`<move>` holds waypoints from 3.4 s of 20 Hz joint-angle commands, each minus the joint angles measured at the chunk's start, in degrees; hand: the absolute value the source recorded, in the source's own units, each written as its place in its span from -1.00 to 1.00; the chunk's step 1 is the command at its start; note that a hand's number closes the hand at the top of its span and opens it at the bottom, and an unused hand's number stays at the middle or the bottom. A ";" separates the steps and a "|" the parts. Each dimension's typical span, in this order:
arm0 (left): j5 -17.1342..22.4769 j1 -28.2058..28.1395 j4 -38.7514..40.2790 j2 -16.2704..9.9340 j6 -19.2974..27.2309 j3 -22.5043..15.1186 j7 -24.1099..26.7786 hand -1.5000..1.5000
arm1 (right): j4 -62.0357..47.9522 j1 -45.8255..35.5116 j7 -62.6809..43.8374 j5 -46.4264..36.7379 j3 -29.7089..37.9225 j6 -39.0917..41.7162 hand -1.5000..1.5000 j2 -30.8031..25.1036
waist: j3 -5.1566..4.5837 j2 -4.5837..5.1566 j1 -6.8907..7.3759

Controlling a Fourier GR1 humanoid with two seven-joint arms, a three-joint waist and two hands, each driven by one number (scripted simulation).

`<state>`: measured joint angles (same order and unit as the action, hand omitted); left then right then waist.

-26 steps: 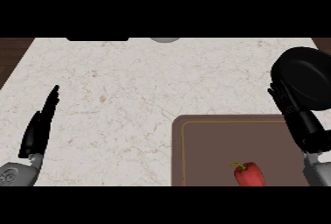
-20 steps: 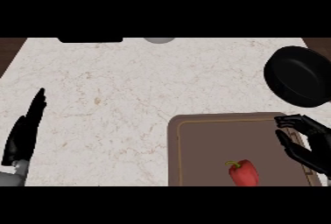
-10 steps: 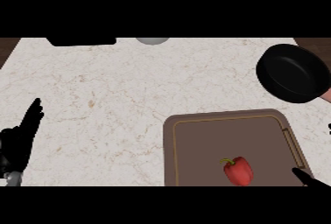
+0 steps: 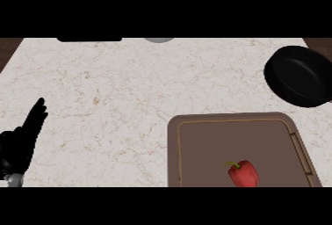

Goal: Pick the bell pepper from the tray and place it in the pot

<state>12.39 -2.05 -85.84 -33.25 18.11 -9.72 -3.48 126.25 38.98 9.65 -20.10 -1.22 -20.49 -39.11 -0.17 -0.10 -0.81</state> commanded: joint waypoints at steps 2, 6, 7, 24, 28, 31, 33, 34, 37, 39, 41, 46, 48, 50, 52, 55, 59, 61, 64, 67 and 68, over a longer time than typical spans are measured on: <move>-0.27 0.50 0.15 0.16 -1.56 0.03 0.51 0.00 | 9.91 -0.29 -18.28 -7.45 -2.27 8.55 -1.00 -5.87 | -0.10 0.44 1.50; -2.25 0.53 -0.44 1.93 0.69 -1.30 0.48 0.00 | 12.29 -0.64 -29.53 -10.43 -2.86 17.92 -1.00 -11.89 | -0.15 0.53 2.16; -1.12 2.33 -0.92 0.82 -1.12 -1.00 -1.49 0.00 | 12.92 -2.21 -33.58 -12.27 -5.42 19.31 -1.00 -12.30 | -0.18 0.72 2.58; -3.84 2.94 0.33 3.41 -2.84 2.27 -2.51 0.00 | 0.94 -40.04 -70.43 -10.29 -29.98 44.81 -1.00 3.50 | 0.14 0.14 1.41; -3.09 3.17 0.06 2.26 -5.35 4.12 -3.36 0.00 | -4.57 -43.77 -71.15 -12.56 -32.18 46.75 -1.00 7.03 | 0.14 0.13 1.27; -6.52 2.63 1.49 5.57 -3.07 2.97 -1.66 0.00 | -3.80 -43.00 -70.50 -11.15 -30.29 48.94 -1.00 7.18 | 0.14 0.12 0.94; -5.44 0.32 0.68 4.51 -4.59 4.31 -0.90 0.00 | -10.37 -44.25 -69.60 -14.37 -32.83 46.41 -1.00 10.58 | 0.15 0.13 1.34; -5.23 2.75 3.01 5.78 -4.49 4.99 -0.84 0.00 | -9.48 -44.54 -70.62 -13.77 -32.78 48.44 -1.00 10.92 | 0.14 0.14 1.06; -4.43 0.54 0.22 4.17 -7.15 6.31 -1.22 0.00 | -10.88 -48.62 -74.87 -12.57 -31.90 51.84 -1.00 15.65 | 0.12 0.11 1.40; -5.75 3.69 2.16 5.71 -6.53 5.66 -3.04 0.00 | -12.23 -45.00 -70.98 -17.06 -33.12 48.64 -1.00 13.81 | 0.15 0.12 0.82; -5.31 -0.16 2.70 5.13 -8.45 7.51 1.77 0.00 | -13.01 -42.82 -70.63 -18.69 -34.18 47.61 -1.00 15.23 | 0.14 0.07 0.91; -9.41 3.91 1.44 8.23 -6.18 6.80 -3.19 0.00 | -16.09 -45.57 -66.41 -19.36 -28.78 50.28 -1.00 16.51 | 0.16 0.12 0.74; -8.67 0.88 -0.62 7.66 -8.01 8.03 -2.44 0.00 | -20.83 -42.44 -59.58 -22.14 -28.38 46.34 -1.00 14.52 | 0.18 0.09 0.89; -9.98 -0.70 -3.34 7.89 -7.94 8.15 -4.87 0.00 | -17.07 -39.95 -62.95 -23.83 -30.63 47.98 -1.00 16.79 | 0.18 0.03 0.87; -10.01 -0.35 2.11 10.29 -9.12 8.21 0.36 0.00 | -18.03 -44.05 -64.57 -21.38 -27.29 52.56 -1.00 18.58 | 0.15 0.11 0.89; -9.62 0.42 -1.79 7.90 -10.86 10.93 -3.92 0.00 | -18.11 -40.45 -57.89 -24.59 -29.74 51.41 1.00 15.59 | 0.17 0.06 0.88; -12.00 1.38 0.10 10.63 -11.38 11.90 -2.62 0.00 | -23.44 -43.04 -52.80 -28.19 -28.41 49.09 1.00 19.15 | 0.17 0.09 0.87; -11.05 1.28 -4.91 9.35 -11.97 12.38 -6.92 0.00 | -15.85 -39.20 -57.55 -29.00 -31.54 50.76 1.00 19.87 | 0.18 0.01 0.77; -10.87 0.87 0.83 10.25 -14.87 15.27 -1.73 0.00 | -20.23 -39.36 -50.98 -30.29 -27.77 48.75 1.00 18.54 | 0.17 0.08 0.78; -12.65 -1.22 -0.36 11.90 -13.24 13.91 0.43 0.00 | -25.68 -48.50 -52.65 -25.61 -21.00 52.36 1.00 23.08 | 0.16 0.15 1.21; -13.92 3.37 -0.43 12.21 -11.47 12.18 -4.45 0.00 | -28.86 -55.07 -56.16 -22.56 -18.17 54.87 1.00 27.39 | 0.16 0.35 1.53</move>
<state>-0.17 -1.24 -86.83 -21.96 5.77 3.24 -6.50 103.32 -6.86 -44.05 -46.71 -25.52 31.28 -17.40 0.00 0.05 0.24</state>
